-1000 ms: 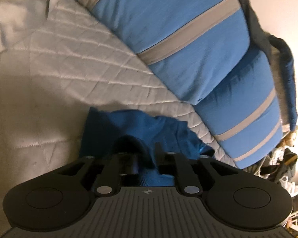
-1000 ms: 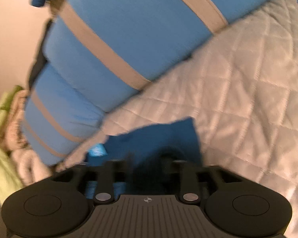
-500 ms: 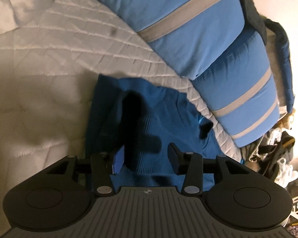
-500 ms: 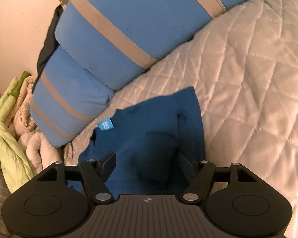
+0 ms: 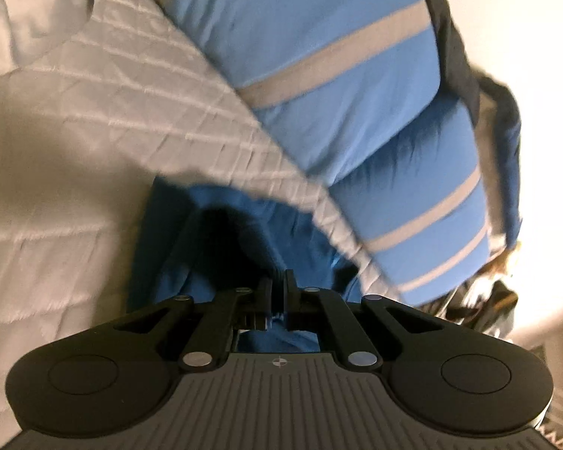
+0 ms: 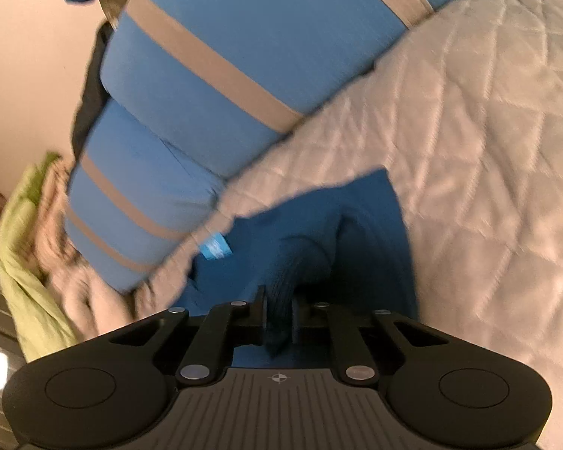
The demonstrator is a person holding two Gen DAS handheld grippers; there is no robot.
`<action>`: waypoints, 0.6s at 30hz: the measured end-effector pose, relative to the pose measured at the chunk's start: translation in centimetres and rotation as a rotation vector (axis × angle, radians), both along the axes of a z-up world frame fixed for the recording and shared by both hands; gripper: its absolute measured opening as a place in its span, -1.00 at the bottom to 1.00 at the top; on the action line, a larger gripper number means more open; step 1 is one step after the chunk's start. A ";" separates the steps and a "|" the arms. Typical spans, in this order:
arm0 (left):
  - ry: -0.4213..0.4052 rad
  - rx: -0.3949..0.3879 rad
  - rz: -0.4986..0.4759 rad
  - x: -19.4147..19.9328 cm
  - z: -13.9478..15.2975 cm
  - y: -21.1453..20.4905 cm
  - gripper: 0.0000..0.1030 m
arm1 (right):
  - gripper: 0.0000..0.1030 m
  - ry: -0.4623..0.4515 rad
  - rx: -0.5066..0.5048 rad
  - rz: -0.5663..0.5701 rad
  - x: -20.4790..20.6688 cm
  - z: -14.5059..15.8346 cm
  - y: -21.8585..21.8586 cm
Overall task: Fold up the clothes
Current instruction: 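Open both tools to release the folded hem and lift away, then move the right tool to the side edge of the folded sweatshirt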
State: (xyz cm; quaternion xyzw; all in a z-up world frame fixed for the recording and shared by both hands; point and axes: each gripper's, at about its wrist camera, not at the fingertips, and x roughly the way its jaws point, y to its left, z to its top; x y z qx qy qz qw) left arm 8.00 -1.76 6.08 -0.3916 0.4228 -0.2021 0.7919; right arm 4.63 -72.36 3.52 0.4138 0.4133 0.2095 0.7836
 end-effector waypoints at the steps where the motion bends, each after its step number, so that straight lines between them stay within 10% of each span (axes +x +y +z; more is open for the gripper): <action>1: -0.006 -0.013 0.014 0.5 0.1 0.0 -0.90 | -0.75 -0.008 0.011 -0.010 0.6 0.2 0.0; 7: -0.063 -0.074 0.161 3.9 0.4 -0.3 -0.75 | -0.64 -0.102 0.029 -0.134 4.4 0.8 0.7; 8: -0.073 -0.064 0.191 4.2 0.4 -0.5 -0.59 | -0.30 -0.124 0.028 -0.164 5.0 0.9 0.9; 10: -0.108 0.002 0.250 4.1 1.0 -1.0 -0.04 | 0.39 -0.163 -0.013 -0.206 5.5 1.3 1.4; 18: -0.206 0.429 0.206 0.6 3.4 -3.6 0.23 | 1.00 -0.223 -0.401 -0.165 2.2 3.2 4.3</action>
